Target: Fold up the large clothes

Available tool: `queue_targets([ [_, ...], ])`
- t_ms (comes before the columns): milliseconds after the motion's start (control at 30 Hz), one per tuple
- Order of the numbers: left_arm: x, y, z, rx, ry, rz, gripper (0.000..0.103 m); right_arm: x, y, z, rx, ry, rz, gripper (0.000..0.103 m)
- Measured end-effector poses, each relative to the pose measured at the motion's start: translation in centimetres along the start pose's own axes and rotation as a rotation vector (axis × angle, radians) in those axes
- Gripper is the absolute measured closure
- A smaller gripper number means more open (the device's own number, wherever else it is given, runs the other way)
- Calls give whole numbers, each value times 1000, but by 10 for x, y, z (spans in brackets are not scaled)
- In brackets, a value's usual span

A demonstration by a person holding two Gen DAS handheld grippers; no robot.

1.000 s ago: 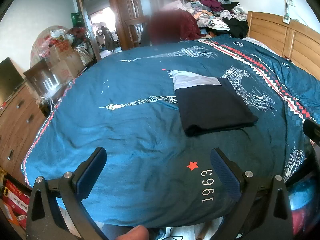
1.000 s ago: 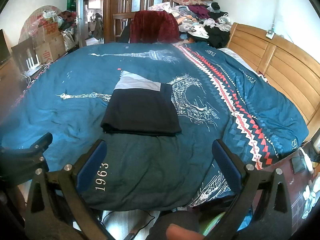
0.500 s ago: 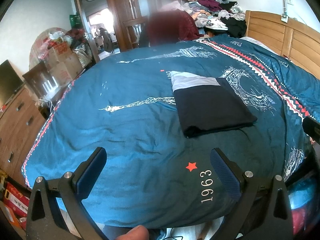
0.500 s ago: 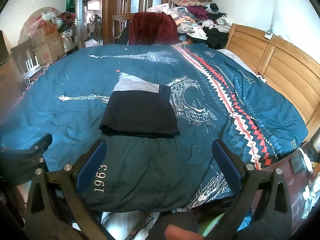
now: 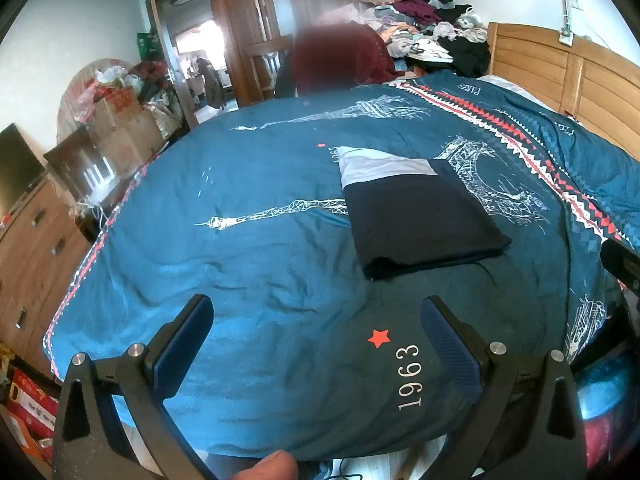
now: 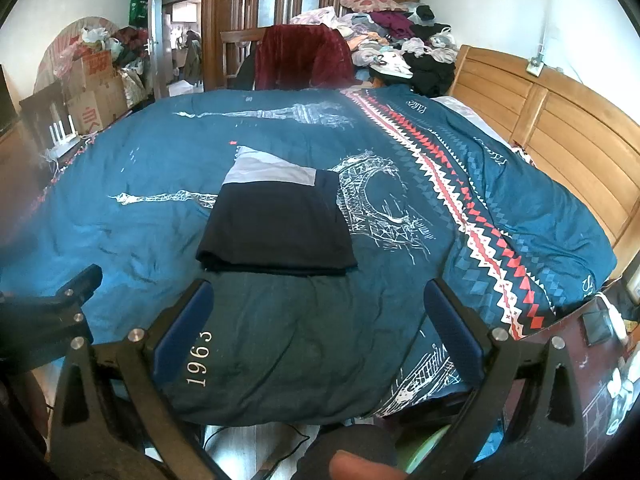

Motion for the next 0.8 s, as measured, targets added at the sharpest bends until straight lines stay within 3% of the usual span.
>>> queue_targets([
  [800,-5,14,5,2,11,31,0,0,-2,-1,15,-4,-2,0],
])
Point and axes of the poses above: each gripper's, at about its wrist camera, not at the fingertips, and x roughly the way its jaws point, z to its right, y to its top, the point moved 1 cm from there along x, roughly the way its jaws point, and after that the axes turned 9 degrees about x, right-handed, at the moved point
